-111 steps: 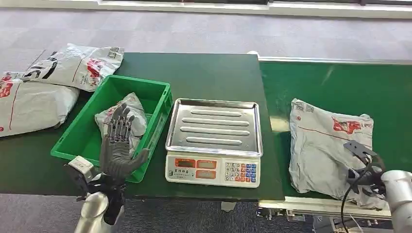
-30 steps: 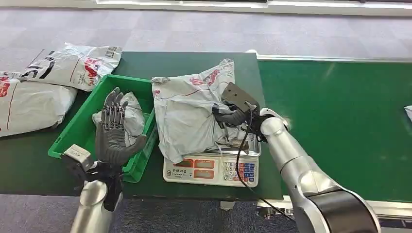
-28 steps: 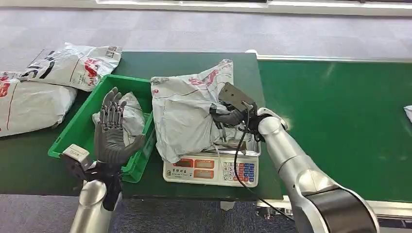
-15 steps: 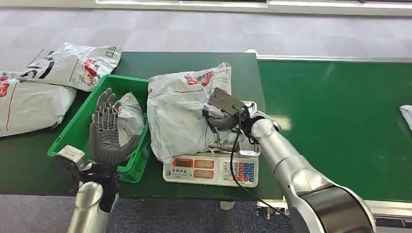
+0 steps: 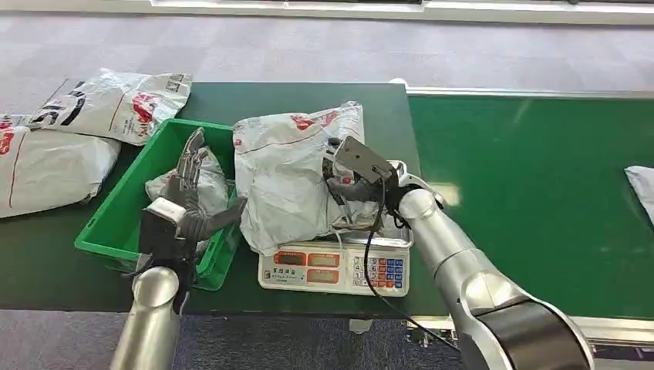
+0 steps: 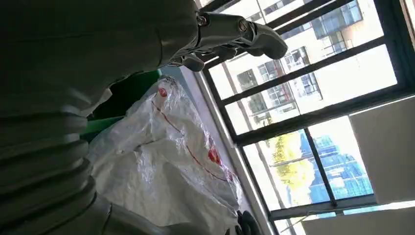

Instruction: Moved the parcel from conveyor to table for the left to box.

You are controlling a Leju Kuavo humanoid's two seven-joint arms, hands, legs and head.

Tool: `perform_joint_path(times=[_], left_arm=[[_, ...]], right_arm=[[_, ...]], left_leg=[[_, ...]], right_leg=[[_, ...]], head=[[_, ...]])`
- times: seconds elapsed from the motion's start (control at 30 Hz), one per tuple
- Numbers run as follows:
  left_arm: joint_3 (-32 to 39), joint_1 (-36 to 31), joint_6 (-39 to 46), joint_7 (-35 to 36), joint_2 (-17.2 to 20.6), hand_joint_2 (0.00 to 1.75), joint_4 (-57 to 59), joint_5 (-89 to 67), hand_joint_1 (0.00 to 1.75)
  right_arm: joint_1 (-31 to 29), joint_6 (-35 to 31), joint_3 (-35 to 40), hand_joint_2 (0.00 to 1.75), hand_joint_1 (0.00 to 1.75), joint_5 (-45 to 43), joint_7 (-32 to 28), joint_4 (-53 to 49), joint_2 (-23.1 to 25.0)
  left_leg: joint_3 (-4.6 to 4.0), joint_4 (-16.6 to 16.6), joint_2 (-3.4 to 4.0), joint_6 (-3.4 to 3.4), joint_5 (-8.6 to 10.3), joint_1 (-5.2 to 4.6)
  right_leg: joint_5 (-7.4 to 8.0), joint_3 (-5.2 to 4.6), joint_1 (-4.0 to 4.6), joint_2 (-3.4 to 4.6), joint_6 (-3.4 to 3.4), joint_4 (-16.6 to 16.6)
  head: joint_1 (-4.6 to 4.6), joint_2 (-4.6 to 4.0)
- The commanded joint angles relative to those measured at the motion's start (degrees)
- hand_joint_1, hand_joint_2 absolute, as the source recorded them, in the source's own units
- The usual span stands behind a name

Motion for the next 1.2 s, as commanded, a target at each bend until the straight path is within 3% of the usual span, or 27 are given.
perform_joint_path(times=[0.03, 0.1, 0.17, 0.2, 0.23, 0.37, 0.43, 0.5, 0.57, 0.77, 0.83, 0.9, 0.93, 1.0, 1.2], left_arm=[[-4.49, -19.26, 2.94, 6.46, -1.58, 1.75, 21.77, -5.55, 0.0], [-4.75, -19.22, 3.28, 6.28, -1.58, 1.75, 22.04, -5.51, 0.0], [-5.0, -18.55, 3.35, 6.18, -1.24, 1.75, 21.38, -5.41, 0.0], [-5.54, -19.22, 3.71, 7.52, -1.44, 1.75, 22.31, -6.2, 0.0], [-6.54, -20.66, 3.93, 8.25, -1.89, 1.75, 24.18, -7.1, 0.0], [-11.65, -29.46, 6.45, 13.73, -6.21, 1.75, 37.8, -13.61, 0.0], [-13.78, -31.48, 6.31, 16.7, -7.27, 1.75, 42.12, -16.76, 0.0], [-16.14, -33.18, 4.08, 20.48, -7.95, 1.75, 47.0, -20.66, 0.0], [-17.79, -33.76, 1.16, 22.65, -8.49, 1.75, 51.25, -23.45, 0.0], [-18.19, -33.81, 1.19, 22.43, -8.72, 1.75, 53.29, -24.47, 0.0], [-20.67, -34.59, -1.81, 26.62, -9.4, 1.75, 57.29, -28.53, 0.0], [-22.66, -34.73, -4.71, 29.69, -10.2, 1.75, 60.93, -31.58, 0.0], [-23.11, -34.69, -6.34, 30.99, -10.31, 1.75, 62.48, -32.45, 0.09], [-24.03, -34.14, -8.76, 32.78, -9.87, 1.75, 64.29, -34.28, 1.75], [-23.34, -33.29, -10.49, 33.72, -8.65, 1.75, 64.49, -35.33, 1.75]], right_arm=[[9.12, -8.74, -9.89, 1.75, 0.0, -4.65, 6.32, -32.21, -7.82], [9.45, -8.35, -10.32, 1.75, 0.0, -4.45, 6.5, -32.38, -7.56], [9.29, -8.57, -10.2, 1.75, 0.0, -3.87, 6.14, -31.22, -7.07], [9.88, -13.47, -11.72, 1.75, 0.0, -3.01, 5.88, -31.81, -6.64], [10.62, -14.34, -12.21, 1.75, 0.0, -3.16, 6.16, -33.24, -7.39], [19.08, -17.65, -15.35, 1.75, 0.0, -1.3, 9.77, -42.74, -13.2], [23.12, -16.87, -16.64, 1.75, 0.0, -2.08, 8.93, -44.79, -14.83], [26.78, -16.77, -17.54, 1.75, 0.0, -2.33, 8.07, -45.83, -15.98], [30.72, -20.54, -19.6, 1.75, 0.0, -4.12, 3.66, -47.86, -14.9], [32.47, -22.45, -20.22, 1.75, 0.0, -5.2, 1.89, -50.03, -13.9], [36.28, -31.15, -23.11, 1.75, 0.0, -7.51, -4.45, -53.68, -11.5], [39.87, -33.23, -23.95, 1.75, 0.0, -10.01, -6.8, -56.47, -11.03], [41.09, -34.16, -24.12, 1.75, 0.0, -10.41, -7.72, -57.59, -10.95], [43.51, -35.45, -24.36, 1.75, 0.0, -12.13, -9.48, -59.99, -10.63], [45.01, -35.91, -22.6, 1.75, 0.0, -12.27, -10.3, -60.85, -10.53]], left_leg=[[-0.28, 0.09, -0.85, 0.03, 0.18, 0.06], [-0.31, 0.12, -1.03, 0.08, 0.23, 0.04], [-0.24, 0.02, -0.66, 0.07, 0.19, -0.02], [-0.21, 0.01, -0.64, 0.08, 0.17, -0.02], [-0.17, 0.02, -0.46, 0.06, 0.13, 0.0], [-0.37, 0.11, -0.63, 0.04, 0.22, 0.01], [-0.33, 0.08, -1.09, 0.1, 0.26, 0.04], [-0.28, 0.04, -1.01, 0.14, 0.24, -0.02], [-0.25, 0.04, -0.86, 0.16, 0.2, -0.02], [-0.25, 0.05, -0.42, 0.19, 0.08, -0.17], [-0.29, 0.05, -0.22, 0.18, 0.08, -0.16], [-0.27, 0.0, -0.34, 0.19, 0.1, -0.16], [-0.17, -0.06, -0.45, 0.19, 0.11, -0.14], [-0.23, -0.05, -0.37, 0.18, 0.1, -0.17], [-0.09, -0.16, -0.08, 0.19, 0.04, -0.16]], right_leg=[[-0.07, 0.02, 0.07, -0.79, -0.02, 0.02], [-0.08, 0.01, 0.05, -1.02, 0.0, -0.03], [0.0, 0.04, -0.01, -0.64, 0.02, -0.07], [0.0, 0.09, -0.01, -0.6, 0.02, -0.1], [0.08, 0.08, 0.0, -0.43, 0.0, -0.11], [0.13, -0.16, 0.0, -0.59, 0.04, -0.11], [0.09, 0.06, 0.05, -1.06, 0.06, -0.24], [0.11, 0.13, -0.02, -1.03, 0.09, -0.24], [0.13, 0.15, -0.03, -0.84, 0.08, -0.25], [0.15, -0.04, -0.16, -0.42, 0.03, -0.13], [0.16, -0.17, -0.14, -0.26, 0.02, -0.1], [0.15, -0.14, -0.1, -0.38, 0.05, -0.15], [0.13, 0.0, -0.08, -0.46, 0.03, -0.23], [0.1, -0.07, -0.11, -0.39, 0.08, -0.16], [0.16, 0.01, -0.14, -0.1, 0.06, -0.23]], head=[[0.02, -0.02], [0.0, 0.0], [0.02, 0.0], [0.04, -0.02], [0.02, 0.0], [0.02, 0.0], [0.02, 0.0], [0.02, 0.0], [0.02, 0.0], [0.02, 0.0], [0.02, 0.0], [0.02, 0.0], [0.0, 0.0], [0.02, 0.0], [0.02, 0.0]])
